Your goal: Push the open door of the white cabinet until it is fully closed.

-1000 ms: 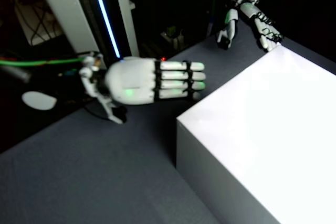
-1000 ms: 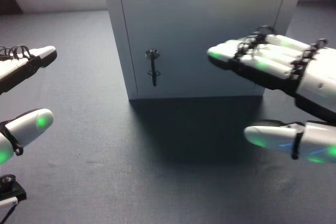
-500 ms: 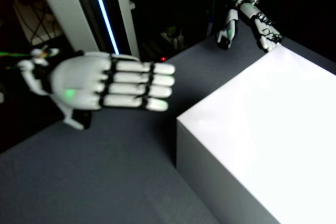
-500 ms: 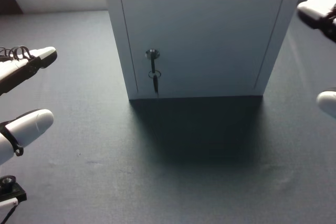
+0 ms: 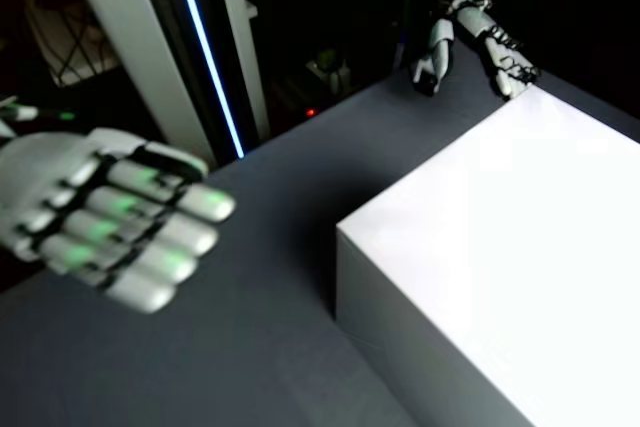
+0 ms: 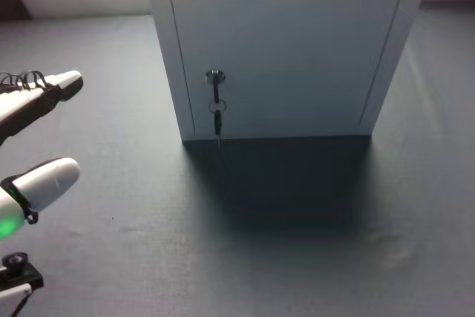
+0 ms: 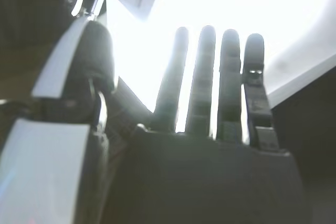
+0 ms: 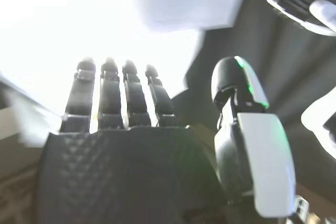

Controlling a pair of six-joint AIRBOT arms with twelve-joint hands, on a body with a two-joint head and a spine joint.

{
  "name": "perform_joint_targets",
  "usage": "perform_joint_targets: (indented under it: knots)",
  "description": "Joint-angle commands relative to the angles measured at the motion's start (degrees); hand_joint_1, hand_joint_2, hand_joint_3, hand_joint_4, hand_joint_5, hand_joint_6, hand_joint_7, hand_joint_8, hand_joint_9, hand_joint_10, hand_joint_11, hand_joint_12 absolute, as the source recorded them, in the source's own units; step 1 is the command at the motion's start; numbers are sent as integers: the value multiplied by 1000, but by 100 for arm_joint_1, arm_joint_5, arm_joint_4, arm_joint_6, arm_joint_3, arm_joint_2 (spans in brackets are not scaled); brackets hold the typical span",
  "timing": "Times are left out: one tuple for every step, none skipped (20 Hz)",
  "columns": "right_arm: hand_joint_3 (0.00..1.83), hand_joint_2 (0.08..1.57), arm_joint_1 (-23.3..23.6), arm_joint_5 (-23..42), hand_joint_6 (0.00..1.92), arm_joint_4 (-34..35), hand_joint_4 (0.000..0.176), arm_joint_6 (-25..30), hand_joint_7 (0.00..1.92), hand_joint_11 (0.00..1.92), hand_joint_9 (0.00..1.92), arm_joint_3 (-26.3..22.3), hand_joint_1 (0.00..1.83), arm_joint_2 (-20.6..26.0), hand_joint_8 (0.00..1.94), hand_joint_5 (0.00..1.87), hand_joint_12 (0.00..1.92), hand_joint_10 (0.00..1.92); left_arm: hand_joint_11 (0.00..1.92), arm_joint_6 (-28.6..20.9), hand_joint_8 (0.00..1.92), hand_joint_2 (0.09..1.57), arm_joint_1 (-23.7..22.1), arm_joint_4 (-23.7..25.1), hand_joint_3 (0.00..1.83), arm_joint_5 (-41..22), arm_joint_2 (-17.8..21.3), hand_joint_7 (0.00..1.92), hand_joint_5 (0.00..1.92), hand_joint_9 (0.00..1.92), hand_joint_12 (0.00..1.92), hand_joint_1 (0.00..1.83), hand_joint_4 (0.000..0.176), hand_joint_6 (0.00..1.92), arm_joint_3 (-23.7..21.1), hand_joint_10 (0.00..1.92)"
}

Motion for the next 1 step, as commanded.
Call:
perform_joint_targets:
  knots:
    - [0, 1239, 20, 835, 0, 76, 129, 17, 0, 0, 0, -8, 277, 56, 0, 0, 0, 0, 0, -41, 0, 1367, -55, -78, 0, -721, -5, 237, 211, 213, 730, 241, 0, 0, 12, 0]
